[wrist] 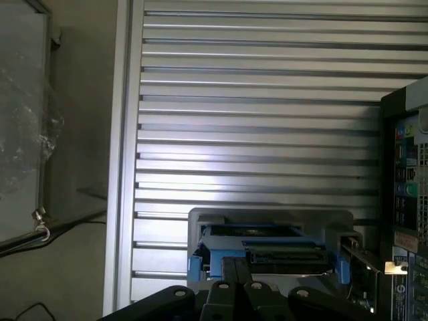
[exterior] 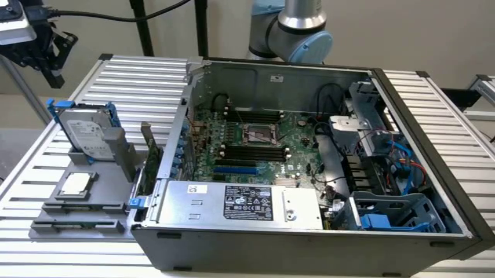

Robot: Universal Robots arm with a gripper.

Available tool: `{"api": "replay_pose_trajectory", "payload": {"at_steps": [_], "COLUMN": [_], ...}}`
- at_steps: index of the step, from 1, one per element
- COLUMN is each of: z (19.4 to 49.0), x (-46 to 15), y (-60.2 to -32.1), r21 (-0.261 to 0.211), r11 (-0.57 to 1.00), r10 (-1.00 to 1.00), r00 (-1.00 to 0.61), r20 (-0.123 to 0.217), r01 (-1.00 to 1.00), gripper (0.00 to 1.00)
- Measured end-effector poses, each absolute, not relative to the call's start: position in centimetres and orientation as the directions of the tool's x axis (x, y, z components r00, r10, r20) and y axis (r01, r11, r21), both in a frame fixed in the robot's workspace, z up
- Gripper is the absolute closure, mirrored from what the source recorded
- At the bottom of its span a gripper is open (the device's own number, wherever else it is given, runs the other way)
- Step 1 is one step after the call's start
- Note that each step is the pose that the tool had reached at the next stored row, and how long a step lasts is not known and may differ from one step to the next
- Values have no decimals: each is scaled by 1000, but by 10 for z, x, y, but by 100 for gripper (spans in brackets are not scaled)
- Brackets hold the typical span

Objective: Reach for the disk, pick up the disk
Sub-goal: 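Pick up the disk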

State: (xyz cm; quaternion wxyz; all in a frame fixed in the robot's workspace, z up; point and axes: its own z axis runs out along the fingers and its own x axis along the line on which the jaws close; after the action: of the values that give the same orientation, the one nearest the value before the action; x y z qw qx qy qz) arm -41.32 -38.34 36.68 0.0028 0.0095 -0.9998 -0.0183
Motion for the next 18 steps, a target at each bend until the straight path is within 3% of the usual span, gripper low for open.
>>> {"api": "replay_pose_trajectory", "payload": {"at_steps": [18], "z": [367], "x": [-413], "y": [-383], "r21": [36], "r11": [957], "r10": [-288], "r00": [-958], "r20": [4], "r01": [-288], "gripper": [89]}}
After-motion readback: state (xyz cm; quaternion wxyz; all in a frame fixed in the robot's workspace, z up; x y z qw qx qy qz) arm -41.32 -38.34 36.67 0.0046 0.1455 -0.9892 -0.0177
